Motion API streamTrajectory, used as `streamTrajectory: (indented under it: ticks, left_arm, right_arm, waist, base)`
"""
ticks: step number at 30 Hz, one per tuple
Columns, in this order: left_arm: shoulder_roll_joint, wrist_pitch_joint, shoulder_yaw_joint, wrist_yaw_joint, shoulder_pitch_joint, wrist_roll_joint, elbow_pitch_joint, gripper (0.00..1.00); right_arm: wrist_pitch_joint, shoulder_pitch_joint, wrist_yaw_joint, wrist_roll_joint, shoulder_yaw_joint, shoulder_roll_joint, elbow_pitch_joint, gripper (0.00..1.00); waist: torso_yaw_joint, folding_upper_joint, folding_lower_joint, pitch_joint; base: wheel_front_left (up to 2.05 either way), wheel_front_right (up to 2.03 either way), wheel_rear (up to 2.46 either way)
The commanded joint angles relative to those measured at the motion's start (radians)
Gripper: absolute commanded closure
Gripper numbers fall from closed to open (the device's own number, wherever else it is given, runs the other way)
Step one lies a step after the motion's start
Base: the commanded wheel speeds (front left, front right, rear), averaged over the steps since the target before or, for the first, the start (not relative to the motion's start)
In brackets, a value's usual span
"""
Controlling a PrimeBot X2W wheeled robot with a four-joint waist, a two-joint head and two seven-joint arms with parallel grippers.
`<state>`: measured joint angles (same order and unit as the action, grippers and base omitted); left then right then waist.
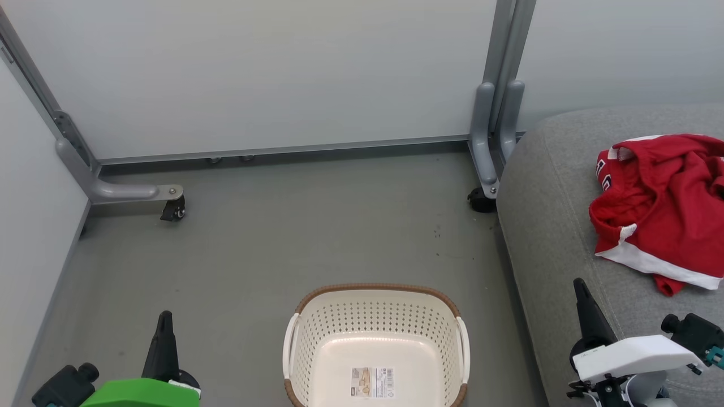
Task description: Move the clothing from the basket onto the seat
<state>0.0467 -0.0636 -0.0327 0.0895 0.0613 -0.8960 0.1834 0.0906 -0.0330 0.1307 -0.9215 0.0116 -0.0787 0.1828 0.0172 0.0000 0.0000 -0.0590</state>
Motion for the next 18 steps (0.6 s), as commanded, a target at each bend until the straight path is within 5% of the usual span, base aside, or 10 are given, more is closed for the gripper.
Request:
streamTrajectory:
  ticks: [1, 18]
  left_arm:
    - [0.004, 0.006, -0.008, 0.009, -0.034, -0.034, -0.006, 1.00]
    - [0.004, 0.055, -0.029, 0.018, -0.076, -0.228, 0.013, 1.00]
  right_arm:
    - [-0.006, 0.030, 0.000, -0.033, -0.007, -0.007, -0.006, 1.00]
    - [-0.055, 0.063, 0.000, -0.229, -0.030, -0.005, 0.013, 1.00]
  waist:
    - [0.000, 0.0000, 0.0000, 0.001]
    - [-0.004, 0.0000, 0.0000, 0.015]
  base:
    - [0.00, 0.00, 0.00]
    - [0.00, 0.00, 0.00]
